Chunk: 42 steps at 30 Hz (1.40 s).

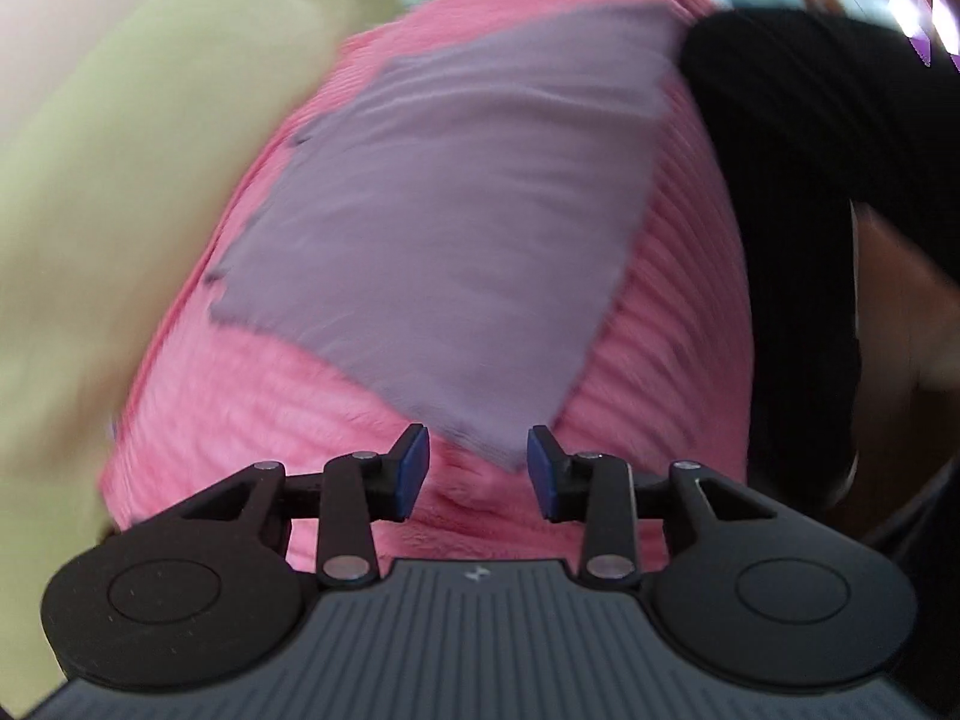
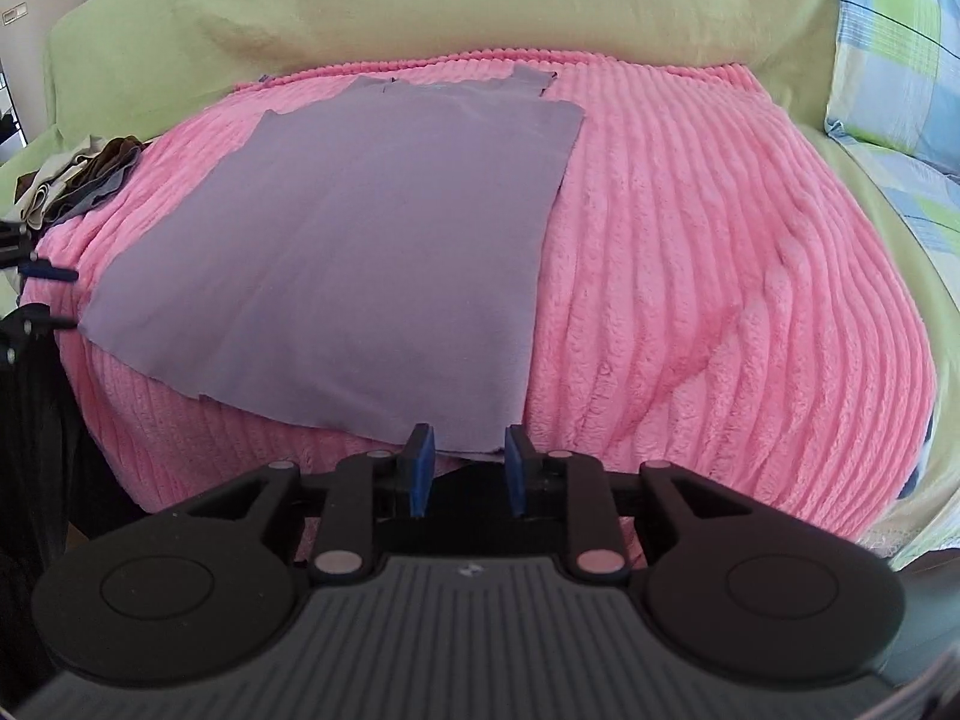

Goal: Fold clothes

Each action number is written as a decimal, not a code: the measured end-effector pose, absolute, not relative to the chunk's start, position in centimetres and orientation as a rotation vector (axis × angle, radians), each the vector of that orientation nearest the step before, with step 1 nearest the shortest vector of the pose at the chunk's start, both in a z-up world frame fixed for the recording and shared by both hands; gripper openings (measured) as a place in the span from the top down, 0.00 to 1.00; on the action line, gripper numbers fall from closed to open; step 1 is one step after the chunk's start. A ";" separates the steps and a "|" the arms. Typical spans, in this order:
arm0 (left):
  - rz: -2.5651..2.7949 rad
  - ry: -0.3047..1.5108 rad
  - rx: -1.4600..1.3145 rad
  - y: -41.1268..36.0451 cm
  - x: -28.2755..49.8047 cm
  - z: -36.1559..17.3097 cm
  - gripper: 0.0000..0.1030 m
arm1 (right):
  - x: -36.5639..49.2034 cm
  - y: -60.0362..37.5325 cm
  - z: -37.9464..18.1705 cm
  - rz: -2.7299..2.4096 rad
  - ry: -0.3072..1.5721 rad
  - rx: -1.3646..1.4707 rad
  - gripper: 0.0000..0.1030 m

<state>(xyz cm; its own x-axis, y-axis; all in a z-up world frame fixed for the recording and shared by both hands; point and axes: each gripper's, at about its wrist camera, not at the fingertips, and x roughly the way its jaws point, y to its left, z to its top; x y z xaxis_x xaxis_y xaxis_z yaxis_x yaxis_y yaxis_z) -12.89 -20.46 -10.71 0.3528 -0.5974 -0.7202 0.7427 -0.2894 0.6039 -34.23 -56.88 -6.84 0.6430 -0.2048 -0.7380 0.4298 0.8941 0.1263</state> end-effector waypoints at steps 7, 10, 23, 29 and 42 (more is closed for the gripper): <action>-1.251 -0.084 1.519 -21.4 -14.7 -14.4 0.51 | -34.6 -56.8 -6.7 -0.388 0.794 0.301 0.71; -1.226 -0.190 1.569 -21.2 -15.4 -15.4 0.51 | -34.7 -56.8 -6.8 -0.398 0.797 0.277 0.69; -1.284 0.052 1.293 -22.5 -13.1 -11.5 0.94 | -32.7 -51.2 -8.6 -0.298 0.936 -0.402 0.63; -1.300 0.149 1.188 -23.3 -11.6 -9.8 0.94 | -31.5 -49.0 -11.7 -0.213 0.991 -0.825 0.59; -1.296 0.147 1.155 -23.1 -11.8 -9.7 0.94 | -28.1 -48.3 -12.7 -0.119 1.099 -0.947 0.10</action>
